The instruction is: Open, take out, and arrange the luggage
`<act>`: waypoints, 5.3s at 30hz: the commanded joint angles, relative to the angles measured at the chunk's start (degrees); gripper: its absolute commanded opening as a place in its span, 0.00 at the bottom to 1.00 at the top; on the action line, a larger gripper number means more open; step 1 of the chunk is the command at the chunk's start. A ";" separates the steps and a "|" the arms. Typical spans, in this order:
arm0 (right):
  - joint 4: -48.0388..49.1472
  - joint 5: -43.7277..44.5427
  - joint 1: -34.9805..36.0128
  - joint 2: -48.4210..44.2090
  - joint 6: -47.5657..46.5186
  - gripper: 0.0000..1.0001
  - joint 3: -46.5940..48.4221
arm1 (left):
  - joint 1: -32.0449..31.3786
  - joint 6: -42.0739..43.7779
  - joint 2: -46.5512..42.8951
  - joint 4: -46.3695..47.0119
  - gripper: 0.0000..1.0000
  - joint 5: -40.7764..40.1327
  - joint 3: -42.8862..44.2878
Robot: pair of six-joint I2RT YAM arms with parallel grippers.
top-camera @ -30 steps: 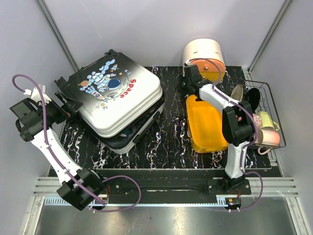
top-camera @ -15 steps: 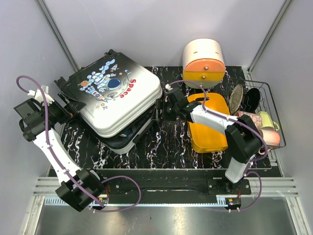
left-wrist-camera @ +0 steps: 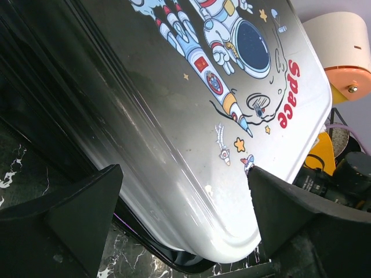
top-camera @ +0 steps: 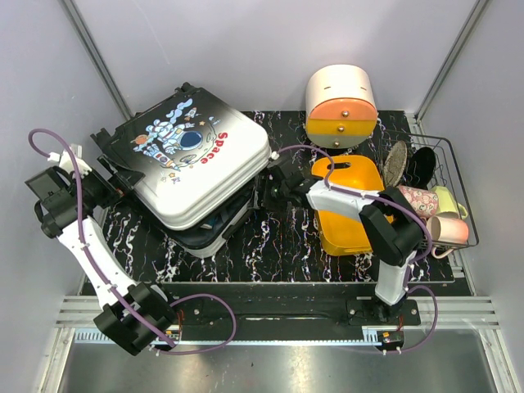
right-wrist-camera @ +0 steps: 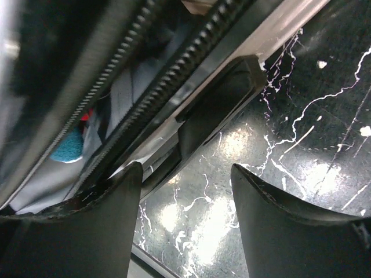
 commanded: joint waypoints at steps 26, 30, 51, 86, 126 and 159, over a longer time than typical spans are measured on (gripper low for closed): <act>-8.68 12.13 -20.48 15.66 -15.10 0.00 32.72 | -3.09 -3.45 2.08 9.41 0.96 -1.94 -1.28; -6.66 4.31 -20.49 13.30 -16.51 0.35 32.56 | -2.91 -1.17 5.33 8.81 0.99 1.49 3.91; 8.55 -21.28 -18.91 -10.61 -20.11 0.84 9.88 | 0.25 -18.72 27.92 43.13 0.99 20.12 -1.69; 11.54 -24.36 -17.06 -21.34 -23.37 0.85 -5.68 | 11.60 -27.12 18.17 48.69 0.88 -0.16 -28.26; 5.38 -23.32 -16.62 -25.37 -30.65 0.87 -4.28 | -7.03 -31.31 14.39 49.76 0.64 2.81 -11.11; 27.69 21.48 14.23 -10.03 -76.34 0.23 2.22 | -17.41 -43.53 25.37 55.31 0.64 -3.08 9.81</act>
